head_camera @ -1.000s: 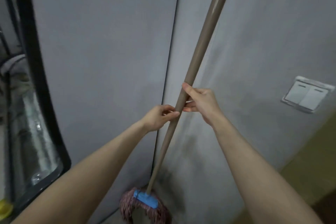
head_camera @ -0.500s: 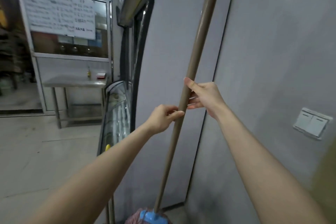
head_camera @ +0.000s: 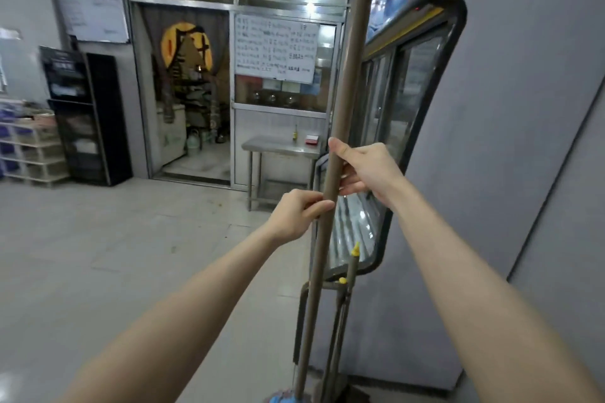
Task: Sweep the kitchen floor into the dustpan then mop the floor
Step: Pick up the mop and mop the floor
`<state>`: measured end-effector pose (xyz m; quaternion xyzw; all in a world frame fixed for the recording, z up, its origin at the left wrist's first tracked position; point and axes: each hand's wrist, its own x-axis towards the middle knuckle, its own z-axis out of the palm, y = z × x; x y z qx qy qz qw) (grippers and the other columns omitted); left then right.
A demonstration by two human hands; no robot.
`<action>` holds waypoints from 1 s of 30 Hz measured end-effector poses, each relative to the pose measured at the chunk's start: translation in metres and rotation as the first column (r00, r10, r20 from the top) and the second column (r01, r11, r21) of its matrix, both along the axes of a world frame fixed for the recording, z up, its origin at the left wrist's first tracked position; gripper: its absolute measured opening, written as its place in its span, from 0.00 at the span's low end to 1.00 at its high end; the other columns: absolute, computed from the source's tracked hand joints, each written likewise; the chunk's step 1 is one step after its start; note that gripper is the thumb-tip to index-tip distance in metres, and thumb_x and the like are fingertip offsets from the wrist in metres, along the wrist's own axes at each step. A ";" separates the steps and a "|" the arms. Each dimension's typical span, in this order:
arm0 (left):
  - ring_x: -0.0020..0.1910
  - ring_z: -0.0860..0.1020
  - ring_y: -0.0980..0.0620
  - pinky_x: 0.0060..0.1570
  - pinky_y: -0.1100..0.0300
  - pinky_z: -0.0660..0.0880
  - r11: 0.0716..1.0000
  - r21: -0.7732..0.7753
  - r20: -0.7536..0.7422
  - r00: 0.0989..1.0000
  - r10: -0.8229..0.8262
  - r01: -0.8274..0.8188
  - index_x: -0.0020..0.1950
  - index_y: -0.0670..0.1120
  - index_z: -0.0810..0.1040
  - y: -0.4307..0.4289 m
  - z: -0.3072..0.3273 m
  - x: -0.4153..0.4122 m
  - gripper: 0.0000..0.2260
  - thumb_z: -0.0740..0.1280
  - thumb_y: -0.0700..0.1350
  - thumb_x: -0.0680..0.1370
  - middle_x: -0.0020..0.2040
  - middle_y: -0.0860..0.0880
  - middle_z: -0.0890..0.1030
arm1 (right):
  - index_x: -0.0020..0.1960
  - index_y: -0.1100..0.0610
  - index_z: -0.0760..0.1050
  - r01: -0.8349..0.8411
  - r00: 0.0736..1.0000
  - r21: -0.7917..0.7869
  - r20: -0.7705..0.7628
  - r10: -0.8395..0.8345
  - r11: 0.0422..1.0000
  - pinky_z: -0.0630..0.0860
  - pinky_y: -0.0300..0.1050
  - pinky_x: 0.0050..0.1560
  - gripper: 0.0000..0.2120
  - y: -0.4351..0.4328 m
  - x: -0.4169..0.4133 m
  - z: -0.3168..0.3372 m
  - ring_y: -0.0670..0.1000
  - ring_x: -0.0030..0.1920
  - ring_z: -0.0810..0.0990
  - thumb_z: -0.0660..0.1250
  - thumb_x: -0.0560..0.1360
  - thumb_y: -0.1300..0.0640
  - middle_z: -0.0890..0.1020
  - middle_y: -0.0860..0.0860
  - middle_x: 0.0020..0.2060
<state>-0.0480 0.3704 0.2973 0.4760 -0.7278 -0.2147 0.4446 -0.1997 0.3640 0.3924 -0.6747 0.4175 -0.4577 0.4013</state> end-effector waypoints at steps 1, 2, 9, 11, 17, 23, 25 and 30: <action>0.38 0.79 0.58 0.38 0.67 0.72 1.000 0.008 -0.001 1.000 0.025 -0.025 0.47 0.41 0.82 0.005 -0.005 0.016 0.11 0.65 0.47 0.80 0.39 0.48 0.83 | 0.46 0.70 0.79 -0.022 1.000 0.008 0.002 0.022 1.000 0.83 0.56 0.39 0.24 0.002 0.016 -0.004 0.59 0.36 0.85 0.71 0.73 0.46 0.83 0.63 0.38; 0.39 0.79 0.55 0.38 0.65 0.73 0.998 0.010 0.001 0.998 0.060 -0.060 0.47 0.40 0.82 0.012 -0.010 0.042 0.12 0.65 0.47 0.80 0.39 0.46 0.82 | 0.44 0.68 0.79 -0.058 0.998 0.022 0.016 0.058 0.998 0.83 0.54 0.36 0.22 0.004 0.042 -0.009 0.56 0.34 0.85 0.71 0.73 0.46 0.83 0.60 0.35; 0.41 0.80 0.47 0.40 0.59 0.74 0.966 0.031 0.001 0.966 0.257 -0.257 0.49 0.36 0.82 0.037 -0.045 0.193 0.12 0.65 0.45 0.80 0.42 0.38 0.82 | 0.44 0.66 0.80 -0.223 0.975 0.110 0.042 0.220 0.968 0.83 0.56 0.41 0.21 0.005 0.198 -0.043 0.60 0.40 0.85 0.71 0.73 0.46 0.84 0.63 0.41; 0.41 0.79 0.46 0.41 0.55 0.74 0.950 0.061 0.005 0.952 0.305 -0.305 0.49 0.36 0.80 0.033 -0.057 0.237 0.14 0.65 0.47 0.80 0.44 0.37 0.82 | 0.44 0.66 0.80 -0.260 0.966 0.122 0.036 0.258 0.958 0.82 0.57 0.43 0.21 -0.004 0.241 -0.052 0.60 0.41 0.85 0.70 0.73 0.45 0.84 0.63 0.42; 0.39 0.77 0.43 0.42 0.51 0.74 0.905 0.103 0.007 0.910 0.414 -0.412 0.48 0.37 0.81 0.007 -0.092 0.365 0.15 0.65 0.50 0.79 0.43 0.36 0.81 | 0.47 0.67 0.80 -0.367 0.928 0.166 0.004 0.372 0.915 0.83 0.55 0.44 0.22 -0.047 0.372 -0.087 0.62 0.43 0.85 0.68 0.75 0.45 0.84 0.62 0.43; 0.39 0.75 0.51 0.42 0.54 0.73 0.860 0.167 0.047 0.876 0.481 -0.482 0.47 0.37 0.80 -0.062 -0.114 0.481 0.12 0.65 0.46 0.80 0.39 0.41 0.80 | 0.46 0.66 0.80 -0.417 0.905 0.219 0.009 0.426 0.882 0.82 0.56 0.46 0.22 -0.132 0.498 -0.117 0.63 0.44 0.84 0.69 0.74 0.45 0.84 0.62 0.44; 0.40 0.75 0.51 0.44 0.54 0.73 0.851 0.198 0.062 0.873 0.484 -0.486 0.48 0.38 0.81 -0.091 -0.114 0.521 0.11 0.65 0.45 0.80 0.39 0.43 0.79 | 0.49 0.69 0.79 -0.422 0.902 0.236 0.017 0.431 0.875 0.82 0.57 0.47 0.25 -0.162 0.538 -0.119 0.64 0.45 0.84 0.69 0.74 0.45 0.84 0.62 0.43; 0.41 0.77 0.47 0.46 0.53 0.74 0.856 0.188 0.038 0.874 0.484 -0.482 0.51 0.37 0.81 -0.150 -0.106 0.595 0.11 0.64 0.44 0.80 0.42 0.40 0.81 | 0.46 0.66 0.80 -0.433 0.896 0.223 0.006 0.443 0.873 0.82 0.56 0.48 0.22 -0.220 0.613 -0.111 0.63 0.46 0.84 0.69 0.74 0.45 0.84 0.63 0.45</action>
